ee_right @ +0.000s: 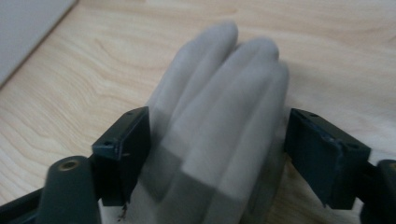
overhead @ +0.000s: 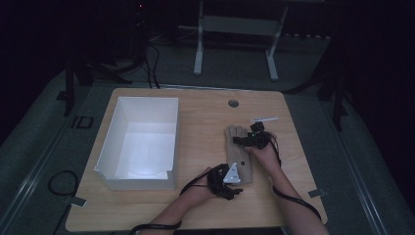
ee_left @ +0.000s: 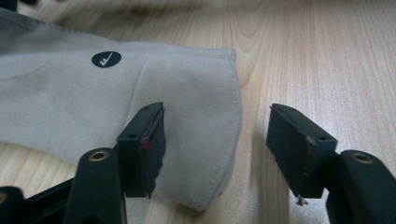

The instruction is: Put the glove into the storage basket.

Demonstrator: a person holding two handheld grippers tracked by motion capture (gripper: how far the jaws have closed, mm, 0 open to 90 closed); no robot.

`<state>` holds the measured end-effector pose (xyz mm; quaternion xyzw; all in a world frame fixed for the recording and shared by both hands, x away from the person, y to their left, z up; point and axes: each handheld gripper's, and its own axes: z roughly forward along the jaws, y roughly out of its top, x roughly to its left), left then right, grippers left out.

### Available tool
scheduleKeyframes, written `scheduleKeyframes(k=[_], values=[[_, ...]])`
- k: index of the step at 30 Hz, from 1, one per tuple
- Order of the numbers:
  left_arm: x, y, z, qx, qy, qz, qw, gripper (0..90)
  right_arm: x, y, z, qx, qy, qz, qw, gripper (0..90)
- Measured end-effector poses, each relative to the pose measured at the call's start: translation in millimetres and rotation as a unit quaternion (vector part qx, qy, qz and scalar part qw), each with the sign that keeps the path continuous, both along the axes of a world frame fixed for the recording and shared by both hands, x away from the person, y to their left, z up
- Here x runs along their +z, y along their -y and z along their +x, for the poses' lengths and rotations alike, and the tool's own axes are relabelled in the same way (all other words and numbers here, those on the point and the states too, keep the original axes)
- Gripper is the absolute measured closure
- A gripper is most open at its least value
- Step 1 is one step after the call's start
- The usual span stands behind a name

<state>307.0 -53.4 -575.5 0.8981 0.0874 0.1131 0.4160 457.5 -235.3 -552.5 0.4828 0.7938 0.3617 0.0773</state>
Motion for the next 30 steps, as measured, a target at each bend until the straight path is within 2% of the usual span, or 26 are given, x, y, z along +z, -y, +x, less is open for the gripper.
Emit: scheduleKeyframes(k=[4, 6, 8, 10, 12, 13, 15, 20, 24, 30], values=[[-0.9, -0.8, 1.7, 0.011, -0.002, -0.006, 0.9999, 47.0, -1.6, -1.3, -0.9, 0.012, 0.007, -0.013, 0.9998, 29.3], [-0.4, -1.0, 2.7, 0.017, -0.001, -0.004, 0.9998, 55.4, -1.1, -4.3, -1.4, 0.027, 0.009, -0.022, 0.9994, 37.6], [0.4, -1.0, 5.3, 0.025, 0.004, 0.000, 0.9997, 61.9, -0.8, -5.6, -1.3, 0.032, 0.001, -0.015, 0.9994, 47.4], [2.2, -0.9, 8.6, 0.031, -0.003, 0.004, 0.9995, 69.7, -2.3, -7.3, -1.1, 0.036, -0.007, -0.004, 0.9993, 54.7], [4.4, -1.1, 13.3, 0.040, -0.022, 0.004, 0.9990, 77.4, -2.7, -8.1, -0.5, 0.038, -0.018, 0.007, 0.9991, 60.4], [4.4, -1.1, 13.3, 0.040, -0.022, 0.004, 0.9990, 78.6, -2.1, -8.7, -0.7, 0.038, -0.018, 0.008, 0.9991, 62.3], [7.5, -0.8, 17.0, 0.047, -0.044, 0.001, 0.9980, 80.1, 0.5, -10.0, -1.5, 0.040, -0.012, 0.005, 0.9991, 65.3], [12.3, -1.9, 18.9, 0.053, -0.065, -0.006, 0.9965, 81.5, 10.6, -10.7, -3.8, 0.042, 0.001, 0.005, 0.9991, 67.3], [20.6, -3.0, 18.5, 0.054, -0.069, -0.008, 0.9961, 81.8, 21.4, -9.6, -5.7, 0.045, 0.006, 0.021, 0.9988, 67.5], [40.0, -6.1, 13.1, 0.054, -0.061, -0.009, 0.9966, 81.8, 39.5, -7.4, -10.5, 0.048, 0.015, 0.043, 0.9978, 67.5]])
